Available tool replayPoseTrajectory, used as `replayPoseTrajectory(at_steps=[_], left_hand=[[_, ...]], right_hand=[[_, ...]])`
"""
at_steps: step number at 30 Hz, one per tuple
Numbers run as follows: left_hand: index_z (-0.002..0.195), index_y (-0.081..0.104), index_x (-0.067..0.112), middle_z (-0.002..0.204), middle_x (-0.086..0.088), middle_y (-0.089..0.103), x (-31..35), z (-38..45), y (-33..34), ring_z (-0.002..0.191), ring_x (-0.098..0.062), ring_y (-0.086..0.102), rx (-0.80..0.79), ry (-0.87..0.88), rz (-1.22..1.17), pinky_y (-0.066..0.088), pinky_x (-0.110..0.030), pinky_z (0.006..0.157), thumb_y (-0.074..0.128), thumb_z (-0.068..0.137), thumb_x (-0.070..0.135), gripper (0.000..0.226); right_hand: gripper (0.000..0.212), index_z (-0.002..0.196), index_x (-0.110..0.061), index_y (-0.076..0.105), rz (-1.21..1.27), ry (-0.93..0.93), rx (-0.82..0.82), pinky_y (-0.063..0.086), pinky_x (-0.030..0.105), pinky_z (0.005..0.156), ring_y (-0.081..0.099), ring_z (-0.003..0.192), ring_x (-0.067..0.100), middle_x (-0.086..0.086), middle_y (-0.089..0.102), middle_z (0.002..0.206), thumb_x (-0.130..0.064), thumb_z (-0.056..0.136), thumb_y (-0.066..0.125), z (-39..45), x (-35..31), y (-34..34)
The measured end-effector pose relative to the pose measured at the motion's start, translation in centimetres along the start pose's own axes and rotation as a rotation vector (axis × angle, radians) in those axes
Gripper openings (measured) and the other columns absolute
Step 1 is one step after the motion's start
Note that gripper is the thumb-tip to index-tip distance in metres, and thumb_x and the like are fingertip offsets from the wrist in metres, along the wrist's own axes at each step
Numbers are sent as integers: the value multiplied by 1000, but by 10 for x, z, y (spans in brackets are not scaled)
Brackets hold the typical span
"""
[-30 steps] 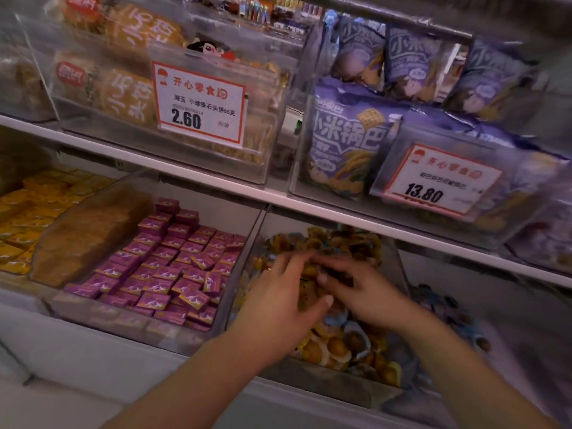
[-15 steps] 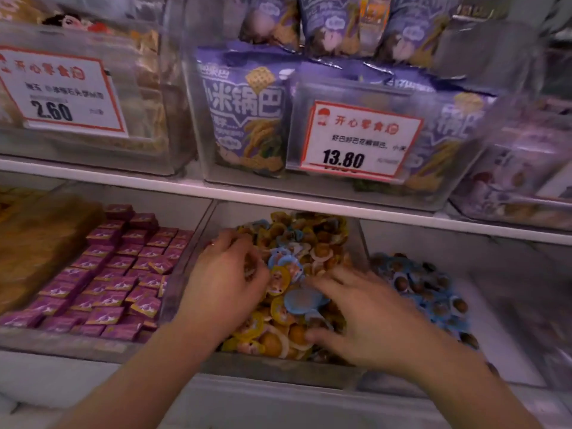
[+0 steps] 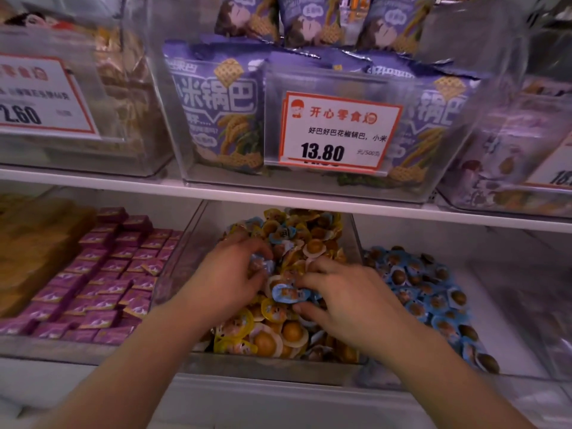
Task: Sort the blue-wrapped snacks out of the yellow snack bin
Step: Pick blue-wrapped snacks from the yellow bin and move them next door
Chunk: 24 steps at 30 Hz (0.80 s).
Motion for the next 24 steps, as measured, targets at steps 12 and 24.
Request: replayPoseTrajectory(at_steps=[12,24], left_hand=[[92,51,39,106,16,63,-12,-6,4,99,-9,62,-53,-56,-140,52,-32,81,70,82,32,23],[83,57,35,94,12,55,3,0,-6,89,-10,56,84,20,-191,50,-37,77,73,79,22,21]], right_hand=[[67,147,-45,31,177,-29,-155,48,30,96,49,120,12,-15,47,134,-46,86,57,-4,9,-2],[74,135,-55,27,52,-28,-167,50,40,89,52,119,22,-13,40,134,-56,77,74,9,7,11]])
Point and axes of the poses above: each hand's wrist, its own z-axis towards the middle knuckle, its own y-axis out of the palm, x = y × z, the point moved 6 cm from there along z, towards the middle knuckle
